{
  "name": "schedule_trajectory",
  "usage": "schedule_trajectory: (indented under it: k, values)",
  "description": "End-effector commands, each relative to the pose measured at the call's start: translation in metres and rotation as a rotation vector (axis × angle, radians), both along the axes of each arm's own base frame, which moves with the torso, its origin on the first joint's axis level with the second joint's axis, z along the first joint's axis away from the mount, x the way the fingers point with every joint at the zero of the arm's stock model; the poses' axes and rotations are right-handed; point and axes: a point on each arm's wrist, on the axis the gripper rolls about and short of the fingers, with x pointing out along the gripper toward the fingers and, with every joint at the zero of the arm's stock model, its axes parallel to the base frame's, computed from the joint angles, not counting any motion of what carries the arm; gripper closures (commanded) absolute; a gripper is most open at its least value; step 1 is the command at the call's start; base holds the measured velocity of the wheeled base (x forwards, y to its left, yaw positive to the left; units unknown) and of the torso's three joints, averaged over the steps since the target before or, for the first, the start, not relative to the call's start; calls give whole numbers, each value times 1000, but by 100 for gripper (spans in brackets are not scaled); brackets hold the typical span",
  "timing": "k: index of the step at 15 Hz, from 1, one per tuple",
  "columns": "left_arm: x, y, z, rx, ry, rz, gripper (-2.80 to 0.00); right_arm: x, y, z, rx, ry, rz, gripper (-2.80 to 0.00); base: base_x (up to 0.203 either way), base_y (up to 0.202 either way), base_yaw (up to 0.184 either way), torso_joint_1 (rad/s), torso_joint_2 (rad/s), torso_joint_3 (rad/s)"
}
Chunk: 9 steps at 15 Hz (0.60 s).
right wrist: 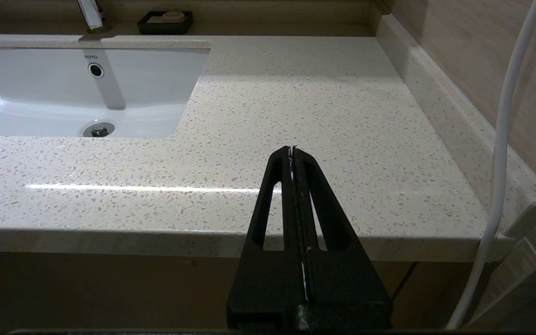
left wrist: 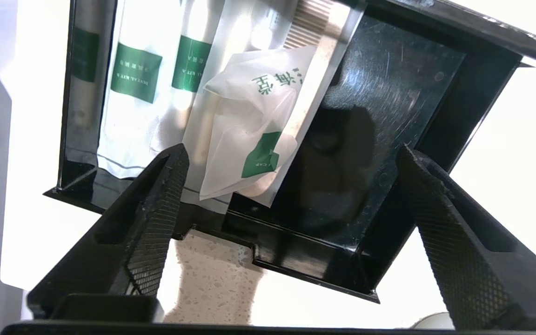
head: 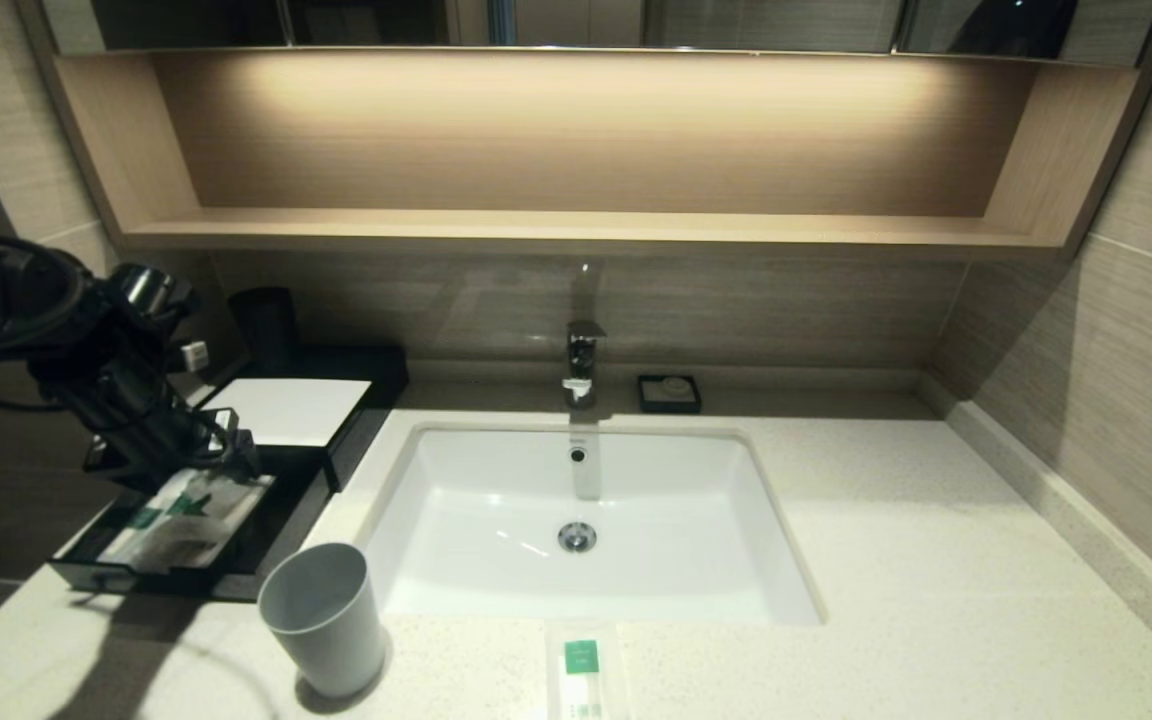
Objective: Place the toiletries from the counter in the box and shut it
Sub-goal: Place the bathroom toiletry into the drawer
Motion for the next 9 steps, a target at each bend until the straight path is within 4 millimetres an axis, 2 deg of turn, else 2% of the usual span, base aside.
schedule_trajectory:
  k: [1,7,9]
  values:
    - [-1,1,2,1,-4,4,0,0,0,0,0,1,1,0,0,0,0,0,0,0]
    - [9,1,-6,-36,-27,-18,0,0,0,0,0,0,1,0,0,0,0,0,0,0]
    - [15,4,-16,-32,-22,-15,0,0,0,0,0,0,1,0,0,0,0,0,0,0]
